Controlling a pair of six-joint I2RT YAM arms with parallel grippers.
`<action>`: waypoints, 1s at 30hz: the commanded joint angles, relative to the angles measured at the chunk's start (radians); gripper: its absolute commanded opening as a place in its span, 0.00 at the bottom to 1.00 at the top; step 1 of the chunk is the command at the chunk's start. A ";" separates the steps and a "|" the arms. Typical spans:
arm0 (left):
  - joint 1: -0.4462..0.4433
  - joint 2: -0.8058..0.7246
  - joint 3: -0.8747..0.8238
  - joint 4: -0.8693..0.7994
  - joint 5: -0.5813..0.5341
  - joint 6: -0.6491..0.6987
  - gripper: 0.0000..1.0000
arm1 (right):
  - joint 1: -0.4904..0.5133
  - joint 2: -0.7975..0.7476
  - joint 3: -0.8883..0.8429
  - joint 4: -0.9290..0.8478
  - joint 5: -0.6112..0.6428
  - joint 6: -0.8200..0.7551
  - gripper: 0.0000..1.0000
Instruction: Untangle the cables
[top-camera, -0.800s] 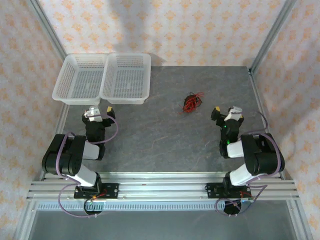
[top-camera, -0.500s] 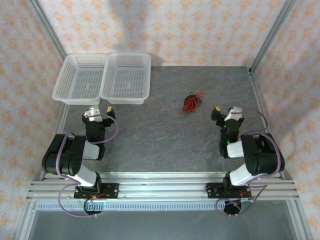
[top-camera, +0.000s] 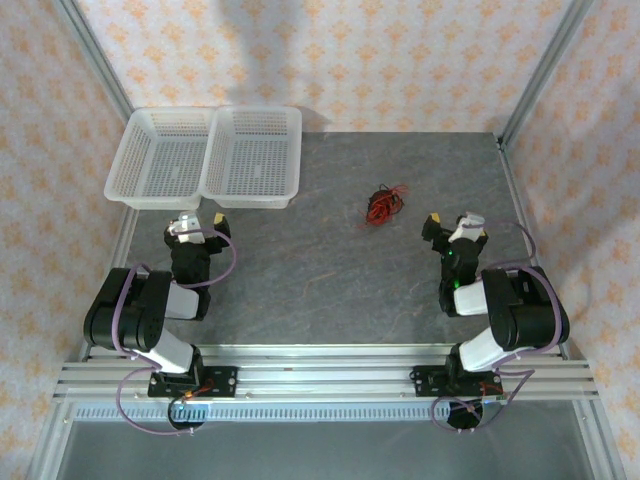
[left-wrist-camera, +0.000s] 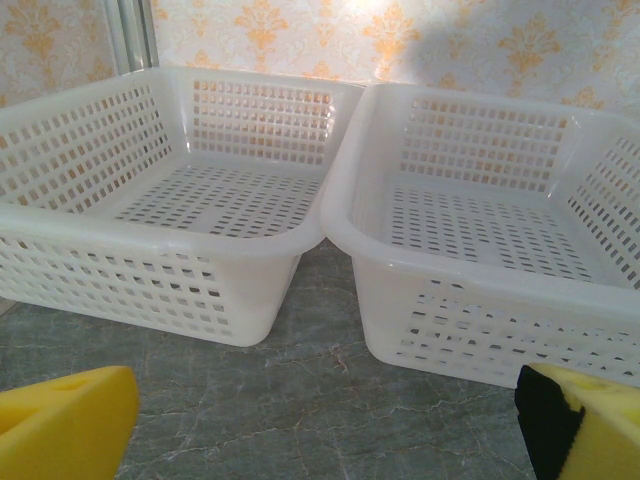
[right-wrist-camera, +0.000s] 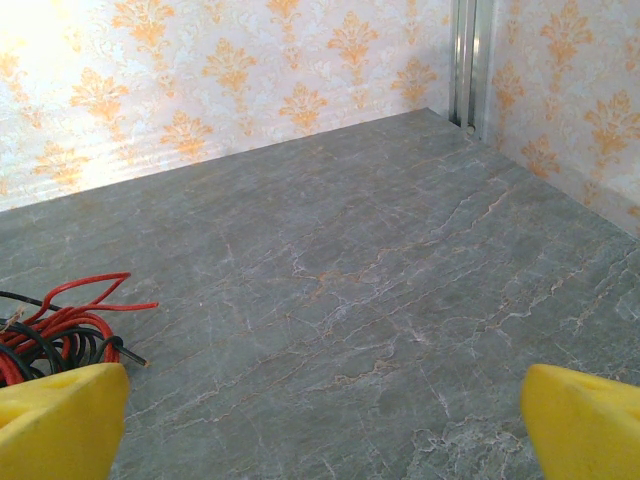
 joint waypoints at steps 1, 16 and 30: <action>-0.002 0.003 0.011 0.007 0.011 0.005 0.99 | 0.002 -0.008 -0.007 0.035 0.026 0.002 1.00; -0.001 -0.048 0.012 -0.027 -0.020 -0.008 0.99 | 0.002 -0.040 0.004 -0.005 0.040 0.009 0.97; -0.004 -0.435 0.147 -0.559 -0.163 -0.268 0.96 | 0.007 -0.339 0.270 -0.844 -0.083 0.183 0.94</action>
